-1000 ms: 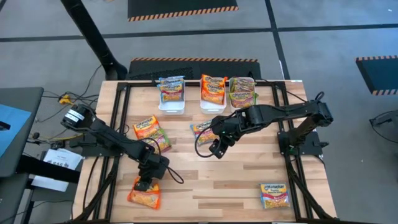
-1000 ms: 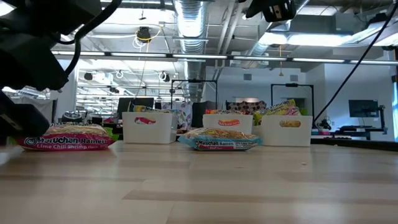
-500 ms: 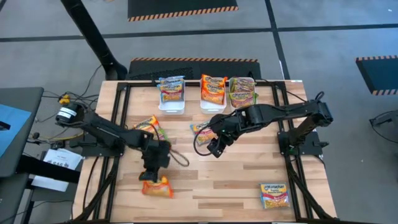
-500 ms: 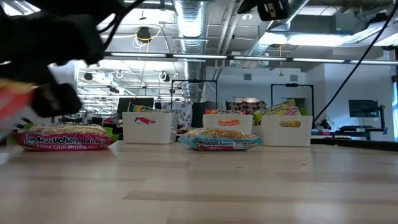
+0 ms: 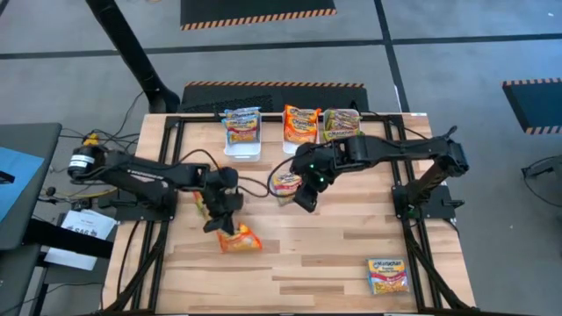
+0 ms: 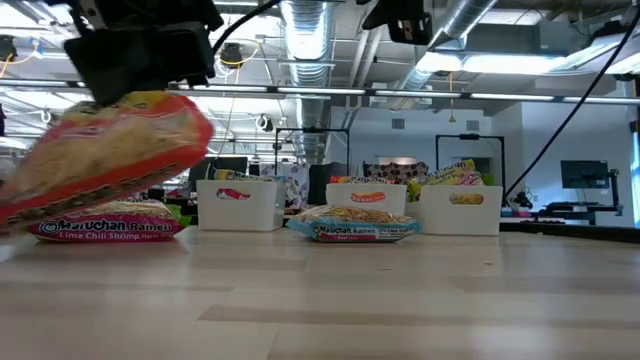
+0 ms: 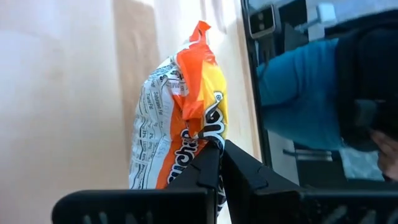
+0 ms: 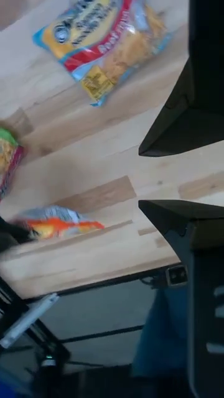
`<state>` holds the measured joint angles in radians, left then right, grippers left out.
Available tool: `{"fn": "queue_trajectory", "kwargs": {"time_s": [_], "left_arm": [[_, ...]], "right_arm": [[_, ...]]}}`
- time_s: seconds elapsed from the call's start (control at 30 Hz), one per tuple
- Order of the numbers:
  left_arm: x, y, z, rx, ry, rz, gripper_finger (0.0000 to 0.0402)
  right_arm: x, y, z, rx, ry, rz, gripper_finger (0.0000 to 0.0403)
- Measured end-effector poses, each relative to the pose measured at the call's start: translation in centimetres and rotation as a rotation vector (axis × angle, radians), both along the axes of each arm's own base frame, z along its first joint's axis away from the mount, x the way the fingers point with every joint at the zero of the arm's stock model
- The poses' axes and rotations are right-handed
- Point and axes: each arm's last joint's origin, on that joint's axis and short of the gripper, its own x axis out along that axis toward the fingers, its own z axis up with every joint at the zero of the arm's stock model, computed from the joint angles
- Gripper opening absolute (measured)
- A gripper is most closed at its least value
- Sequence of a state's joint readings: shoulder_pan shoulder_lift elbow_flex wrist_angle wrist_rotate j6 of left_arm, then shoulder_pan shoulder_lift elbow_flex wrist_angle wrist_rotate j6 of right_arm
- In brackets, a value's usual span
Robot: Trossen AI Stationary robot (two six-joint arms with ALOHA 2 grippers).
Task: Sort Maruchan noodles
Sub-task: Put the orange noodle pack into the middle white bin
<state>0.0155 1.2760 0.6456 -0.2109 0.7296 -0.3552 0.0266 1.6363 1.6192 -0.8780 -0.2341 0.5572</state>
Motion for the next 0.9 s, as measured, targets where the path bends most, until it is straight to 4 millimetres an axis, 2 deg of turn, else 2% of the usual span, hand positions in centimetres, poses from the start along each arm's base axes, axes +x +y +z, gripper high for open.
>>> {"fn": "queue_trajectory", "kwargs": {"time_s": [0.4, 0.73, 0.9], "left_arm": [[0.8, 4.7, 1.2, 0.006, -0.177, 0.164, 0.0], [1.2, 7.7, 2.5, 0.054, -0.338, 0.313, 0.0], [1.4, 8.5, 3.0, 0.094, -0.392, 0.392, 0.0]], "right_arm": [[0.2, -2.9, -0.3, -0.168, -0.056, 0.127, 0.015], [0.6, -6.7, 0.4, -0.257, -0.173, 0.108, 0.0203], [0.7, -8.8, 0.7, -0.231, -0.259, 0.096, 0.021]]}}
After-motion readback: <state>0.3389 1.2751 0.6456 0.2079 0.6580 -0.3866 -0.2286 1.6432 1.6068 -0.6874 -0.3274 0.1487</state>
